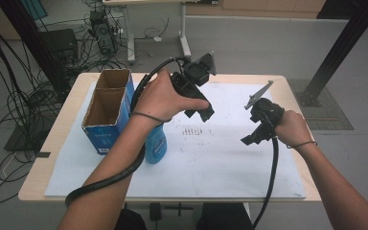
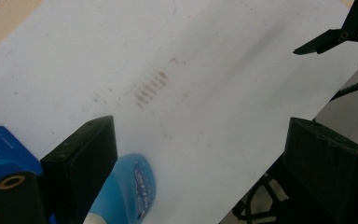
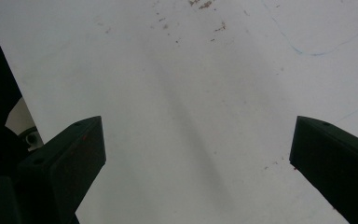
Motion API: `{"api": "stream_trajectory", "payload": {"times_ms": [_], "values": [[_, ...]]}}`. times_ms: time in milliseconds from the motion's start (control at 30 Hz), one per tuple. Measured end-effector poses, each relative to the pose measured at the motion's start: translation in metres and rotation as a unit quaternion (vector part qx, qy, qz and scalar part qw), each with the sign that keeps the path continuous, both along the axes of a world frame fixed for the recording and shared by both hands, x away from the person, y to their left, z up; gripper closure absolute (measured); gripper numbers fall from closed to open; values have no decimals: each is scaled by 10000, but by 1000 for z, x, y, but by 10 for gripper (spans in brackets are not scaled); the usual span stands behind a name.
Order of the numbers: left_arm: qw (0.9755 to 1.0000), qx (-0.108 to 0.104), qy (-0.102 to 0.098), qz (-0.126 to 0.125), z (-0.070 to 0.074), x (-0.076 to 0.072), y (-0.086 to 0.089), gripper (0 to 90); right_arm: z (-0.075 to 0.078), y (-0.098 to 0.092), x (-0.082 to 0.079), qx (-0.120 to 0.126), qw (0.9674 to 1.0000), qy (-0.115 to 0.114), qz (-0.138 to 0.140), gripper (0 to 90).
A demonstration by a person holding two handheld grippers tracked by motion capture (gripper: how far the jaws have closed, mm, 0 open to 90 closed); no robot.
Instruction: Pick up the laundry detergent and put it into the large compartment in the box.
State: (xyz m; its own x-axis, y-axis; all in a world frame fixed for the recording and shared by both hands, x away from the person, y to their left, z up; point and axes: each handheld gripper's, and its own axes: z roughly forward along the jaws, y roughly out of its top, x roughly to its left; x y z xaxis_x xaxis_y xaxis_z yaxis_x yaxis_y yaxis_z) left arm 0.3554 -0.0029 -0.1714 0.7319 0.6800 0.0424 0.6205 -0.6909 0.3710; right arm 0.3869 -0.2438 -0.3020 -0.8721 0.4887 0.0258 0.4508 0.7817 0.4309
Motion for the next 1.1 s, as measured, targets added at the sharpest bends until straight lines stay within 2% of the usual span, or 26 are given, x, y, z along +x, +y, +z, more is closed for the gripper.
{"api": "stream_trajectory", "payload": {"times_ms": [433,967,1100], "values": [[10000,10,-25,-10,4,1,2,102,0,0,4,73,10000,-21,-5,32],[9999,-72,-73,57,13,-3,12,102,4,0,3,59,10000,-17,-20,31],[9999,-31,-106,99,16,-4,18,102,5,1,3,56,10000,-21,-17,32]]}}
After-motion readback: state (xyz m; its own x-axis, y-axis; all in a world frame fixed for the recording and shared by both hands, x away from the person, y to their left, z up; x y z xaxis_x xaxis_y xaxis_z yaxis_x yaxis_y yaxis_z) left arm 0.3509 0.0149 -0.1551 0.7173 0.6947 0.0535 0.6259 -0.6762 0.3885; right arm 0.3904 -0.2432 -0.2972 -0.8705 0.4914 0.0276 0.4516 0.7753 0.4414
